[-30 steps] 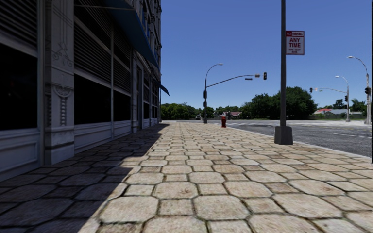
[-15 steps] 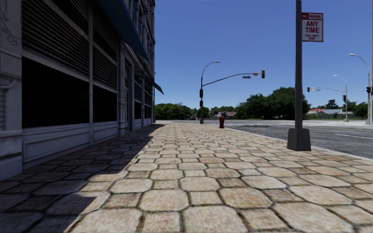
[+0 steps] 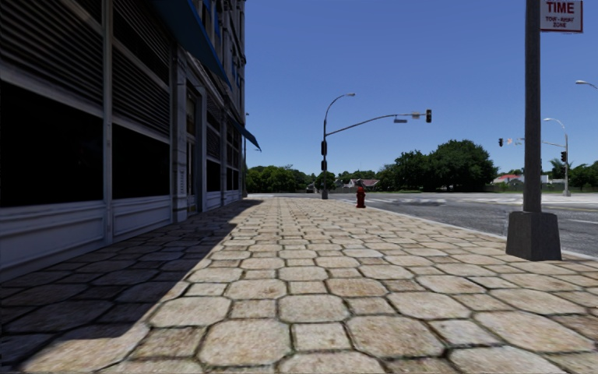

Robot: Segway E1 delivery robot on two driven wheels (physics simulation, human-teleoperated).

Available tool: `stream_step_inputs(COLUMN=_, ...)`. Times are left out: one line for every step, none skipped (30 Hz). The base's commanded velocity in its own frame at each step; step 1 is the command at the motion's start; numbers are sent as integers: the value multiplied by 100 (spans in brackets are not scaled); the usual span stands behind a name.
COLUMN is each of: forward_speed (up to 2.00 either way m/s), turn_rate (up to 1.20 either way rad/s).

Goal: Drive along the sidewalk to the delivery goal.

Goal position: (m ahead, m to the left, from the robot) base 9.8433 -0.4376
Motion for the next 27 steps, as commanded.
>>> stream_step_inputs(forward_speed=200, turn_rate=0)
stream_step_inputs(forward_speed=200, turn_rate=0)
stream_step_inputs(forward_speed=200, turn_rate=0)
stream_step_inputs(forward_speed=200, turn_rate=0)
stream_step_inputs(forward_speed=200, turn_rate=0)
stream_step_inputs(forward_speed=200, turn_rate=0)
stream_step_inputs(forward_speed=200, turn_rate=0)
stream_step_inputs(forward_speed=200, turn_rate=0)
stream_step_inputs(forward_speed=200, turn_rate=0)
stream_step_inputs(forward_speed=200, turn_rate=0)
stream_step_inputs(forward_speed=200, turn_rate=0)
stream_step_inputs(forward_speed=200, turn_rate=0)
stream_step_inputs(forward_speed=200, turn_rate=0)
stream_step_inputs(forward_speed=200, turn_rate=0)
stream_step_inputs(forward_speed=200, turn_rate=0)
stream_step_inputs(forward_speed=200, turn_rate=0)
stream_step_inputs(forward_speed=200, turn_rate=0)
stream_step_inputs(forward_speed=200, turn_rate=0)
stream_step_inputs(forward_speed=200, turn_rate=0)
stream_step_inputs(forward_speed=200, turn_rate=0)
stream_step_inputs(forward_speed=200, turn_rate=0)
stream_step_inputs(forward_speed=200, turn_rate=0)
stream_step_inputs(forward_speed=200, turn_rate=0)
stream_step_inputs(forward_speed=200, turn_rate=0)
stream_step_inputs(forward_speed=200, turn_rate=0)
stream_step_inputs(forward_speed=200, turn_rate=0)
stream_step_inputs(forward_speed=200, turn_rate=0)
